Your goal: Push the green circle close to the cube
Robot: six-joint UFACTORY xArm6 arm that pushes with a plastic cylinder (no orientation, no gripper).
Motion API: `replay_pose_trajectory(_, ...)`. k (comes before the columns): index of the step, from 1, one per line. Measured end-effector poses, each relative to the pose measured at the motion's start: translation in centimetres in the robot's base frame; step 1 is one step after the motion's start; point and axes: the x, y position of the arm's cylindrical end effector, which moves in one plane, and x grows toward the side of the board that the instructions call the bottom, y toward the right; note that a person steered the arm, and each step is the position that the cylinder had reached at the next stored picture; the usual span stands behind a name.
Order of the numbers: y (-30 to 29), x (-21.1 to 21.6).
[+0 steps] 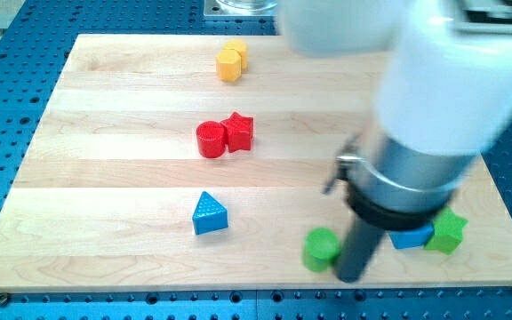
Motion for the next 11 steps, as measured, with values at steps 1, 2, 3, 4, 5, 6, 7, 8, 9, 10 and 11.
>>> replay_pose_trajectory(1, -2.4, -4.4)
replay_pose_trajectory(2, -1.0, -7.8)
replay_pose_trajectory(3, -8.5, -8.4)
replay_pose_trajectory(4, -13.6, -8.6)
replay_pose_trajectory(5, -19.8, -7.8)
replay_pose_trajectory(6, -18.1, -4.6)
replay_pose_trajectory(7, -10.8, -3.5)
replay_pose_trajectory(8, -6.9, -3.5)
replay_pose_trajectory(9, -0.2, -3.5)
replay_pose_trajectory(10, -2.3, -3.0)
replay_pose_trajectory(11, -8.7, -1.3)
